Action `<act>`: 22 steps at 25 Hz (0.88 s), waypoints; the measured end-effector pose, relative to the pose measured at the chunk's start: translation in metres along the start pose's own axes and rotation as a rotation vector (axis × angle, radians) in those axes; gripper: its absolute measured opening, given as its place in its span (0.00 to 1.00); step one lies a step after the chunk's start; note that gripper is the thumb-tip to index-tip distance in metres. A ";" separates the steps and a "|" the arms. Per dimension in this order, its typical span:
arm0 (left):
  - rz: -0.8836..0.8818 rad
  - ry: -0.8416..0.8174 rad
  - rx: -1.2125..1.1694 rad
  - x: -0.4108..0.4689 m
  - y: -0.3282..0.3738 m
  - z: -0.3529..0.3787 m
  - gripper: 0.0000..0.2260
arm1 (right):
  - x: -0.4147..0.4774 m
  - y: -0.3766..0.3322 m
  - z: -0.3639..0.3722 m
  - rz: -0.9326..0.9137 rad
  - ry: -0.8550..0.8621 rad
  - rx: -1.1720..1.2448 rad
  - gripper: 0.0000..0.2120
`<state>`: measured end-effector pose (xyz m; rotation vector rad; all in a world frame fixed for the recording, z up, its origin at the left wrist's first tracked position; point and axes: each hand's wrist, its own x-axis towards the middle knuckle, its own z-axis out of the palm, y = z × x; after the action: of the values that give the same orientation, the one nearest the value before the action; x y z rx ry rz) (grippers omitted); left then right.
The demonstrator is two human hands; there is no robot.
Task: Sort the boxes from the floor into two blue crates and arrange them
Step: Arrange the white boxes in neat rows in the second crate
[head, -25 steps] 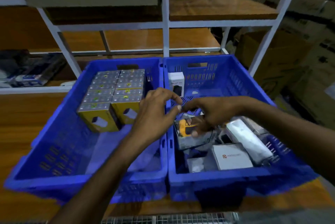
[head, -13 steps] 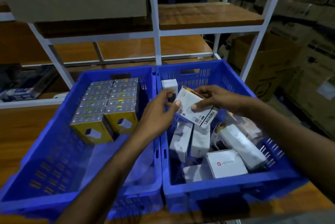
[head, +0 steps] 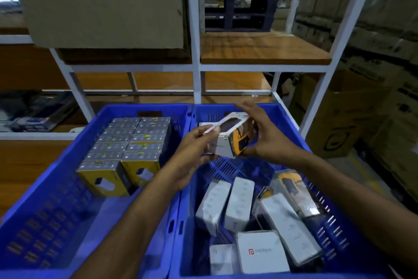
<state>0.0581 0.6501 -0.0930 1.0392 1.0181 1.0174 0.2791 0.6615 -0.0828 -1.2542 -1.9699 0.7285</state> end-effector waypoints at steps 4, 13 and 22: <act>0.151 0.027 0.027 -0.002 -0.006 -0.001 0.20 | 0.001 0.001 -0.004 0.220 -0.072 0.468 0.55; 0.288 -0.076 0.389 0.000 -0.021 -0.002 0.30 | 0.000 0.000 -0.001 0.063 0.083 0.363 0.49; 0.562 0.345 0.823 0.015 -0.036 -0.026 0.25 | -0.022 0.018 0.006 -0.755 0.264 -0.689 0.21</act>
<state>0.0420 0.6625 -0.1348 1.9448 1.5342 1.2847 0.2909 0.6470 -0.1051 -0.7601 -2.2912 -0.4980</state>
